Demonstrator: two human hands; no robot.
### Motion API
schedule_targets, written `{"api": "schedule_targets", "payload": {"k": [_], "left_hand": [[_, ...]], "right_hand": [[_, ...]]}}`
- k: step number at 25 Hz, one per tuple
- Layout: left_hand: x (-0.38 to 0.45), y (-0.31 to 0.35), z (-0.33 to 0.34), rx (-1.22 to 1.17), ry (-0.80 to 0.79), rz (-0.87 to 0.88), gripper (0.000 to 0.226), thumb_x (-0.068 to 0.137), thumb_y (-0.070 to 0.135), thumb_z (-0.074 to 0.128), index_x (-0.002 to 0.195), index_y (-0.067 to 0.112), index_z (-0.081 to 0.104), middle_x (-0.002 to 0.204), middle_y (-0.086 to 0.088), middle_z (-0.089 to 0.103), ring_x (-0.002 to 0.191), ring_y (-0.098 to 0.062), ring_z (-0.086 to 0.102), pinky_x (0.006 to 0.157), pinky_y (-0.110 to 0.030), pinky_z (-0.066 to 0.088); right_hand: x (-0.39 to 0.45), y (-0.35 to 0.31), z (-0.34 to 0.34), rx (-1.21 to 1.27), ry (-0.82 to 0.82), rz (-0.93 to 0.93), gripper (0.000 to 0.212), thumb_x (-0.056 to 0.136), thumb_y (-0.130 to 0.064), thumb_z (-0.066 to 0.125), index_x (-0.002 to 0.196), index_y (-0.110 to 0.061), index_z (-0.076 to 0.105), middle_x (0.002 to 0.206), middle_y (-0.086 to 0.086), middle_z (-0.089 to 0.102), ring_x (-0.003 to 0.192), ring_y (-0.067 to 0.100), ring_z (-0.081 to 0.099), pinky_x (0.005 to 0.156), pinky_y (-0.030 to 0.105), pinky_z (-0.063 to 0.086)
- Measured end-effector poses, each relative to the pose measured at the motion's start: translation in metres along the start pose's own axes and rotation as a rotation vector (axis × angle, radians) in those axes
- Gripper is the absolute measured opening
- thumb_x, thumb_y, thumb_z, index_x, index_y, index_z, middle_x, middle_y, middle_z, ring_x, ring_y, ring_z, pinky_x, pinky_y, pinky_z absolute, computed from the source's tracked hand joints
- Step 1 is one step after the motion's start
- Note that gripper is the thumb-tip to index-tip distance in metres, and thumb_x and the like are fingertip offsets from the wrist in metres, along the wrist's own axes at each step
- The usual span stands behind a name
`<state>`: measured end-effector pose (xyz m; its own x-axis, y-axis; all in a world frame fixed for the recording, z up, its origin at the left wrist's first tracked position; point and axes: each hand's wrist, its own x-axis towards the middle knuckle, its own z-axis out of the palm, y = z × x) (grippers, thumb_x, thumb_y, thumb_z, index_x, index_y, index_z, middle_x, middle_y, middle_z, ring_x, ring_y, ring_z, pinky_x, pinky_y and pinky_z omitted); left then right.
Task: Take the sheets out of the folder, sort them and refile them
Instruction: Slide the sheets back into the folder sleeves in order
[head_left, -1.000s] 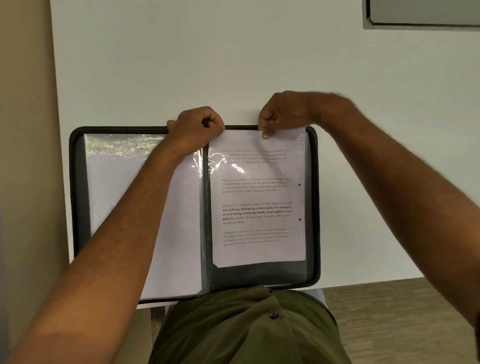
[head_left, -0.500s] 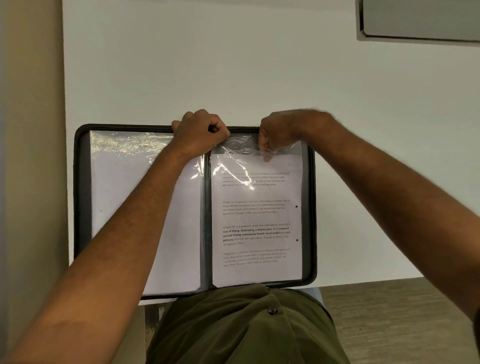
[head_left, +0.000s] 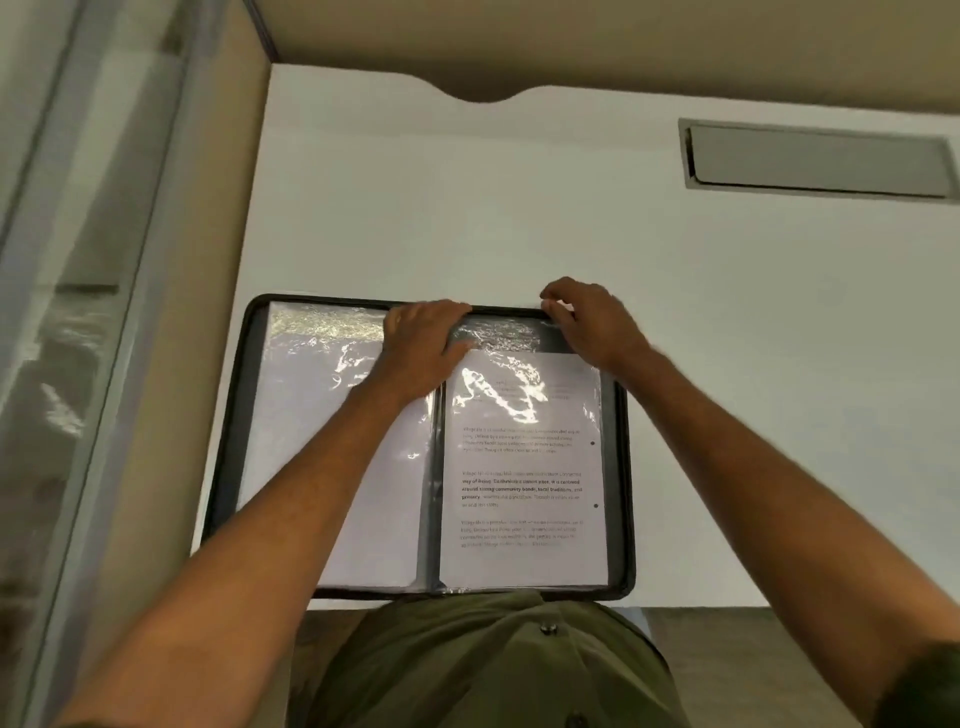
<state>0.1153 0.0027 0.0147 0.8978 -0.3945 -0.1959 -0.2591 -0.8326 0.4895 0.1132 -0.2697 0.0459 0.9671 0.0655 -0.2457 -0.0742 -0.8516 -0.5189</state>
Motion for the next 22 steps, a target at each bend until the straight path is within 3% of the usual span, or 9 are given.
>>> {"api": "schedule_targets", "payload": {"k": [3,7,11,18,22], "left_hand": [[-0.050,-0.022,0.002,0.054,-0.027,-0.028,0.069,0.100,0.043,0.059,0.161,0.029,0.030,0.170,-0.002,0.020,0.155,-0.029,0.019,0.123,-0.050,0.010],[-0.117,-0.045,0.008,0.044,0.029,-0.223,0.069,0.102,0.052,0.052,0.162,0.028,0.026,0.173,-0.002,0.008,0.159,-0.028,0.007,0.125,-0.051,0.008],[-0.175,-0.051,0.015,0.016,0.100,-0.408,0.071,0.101,0.054,0.053,0.162,0.028,0.025,0.173,-0.003,0.005,0.158,-0.028,0.005,0.125,-0.054,0.009],[-0.241,-0.053,0.014,0.023,0.121,-0.690,0.075,0.098,0.056,0.056,0.161,0.028,0.026,0.173,-0.003,0.004,0.158,-0.030,0.005,0.124,-0.057,0.009],[-0.253,-0.052,0.013,-0.099,0.160,-0.856,0.087,0.094,0.059,0.062,0.162,0.026,0.021,0.173,-0.005,0.003,0.157,-0.032,0.006,0.122,-0.060,0.013]], "right_hand": [[-0.040,0.012,0.025,0.103,0.208,0.043,0.048,0.098,-0.030,0.067,0.142,-0.018,0.053,0.145,0.004,0.057,0.130,0.028,0.053,0.110,0.045,0.044],[-0.094,0.022,0.057,0.169,0.240,0.057,0.066,0.089,-0.023,0.076,0.145,-0.009,0.046,0.151,0.011,0.048,0.139,0.033,0.045,0.117,0.049,0.039],[-0.150,0.024,0.080,0.162,0.188,0.100,0.069,0.091,-0.023,0.076,0.150,-0.008,0.044,0.162,0.015,0.036,0.150,0.033,0.033,0.123,0.049,0.031],[-0.211,0.031,0.099,0.143,0.226,0.040,0.059,0.091,-0.024,0.077,0.142,-0.010,0.051,0.158,0.013,0.040,0.145,0.033,0.039,0.119,0.051,0.038],[-0.233,0.035,0.107,0.158,0.250,0.139,0.056,0.094,-0.023,0.073,0.145,-0.012,0.052,0.164,0.015,0.035,0.152,0.034,0.030,0.124,0.049,0.027]]}}
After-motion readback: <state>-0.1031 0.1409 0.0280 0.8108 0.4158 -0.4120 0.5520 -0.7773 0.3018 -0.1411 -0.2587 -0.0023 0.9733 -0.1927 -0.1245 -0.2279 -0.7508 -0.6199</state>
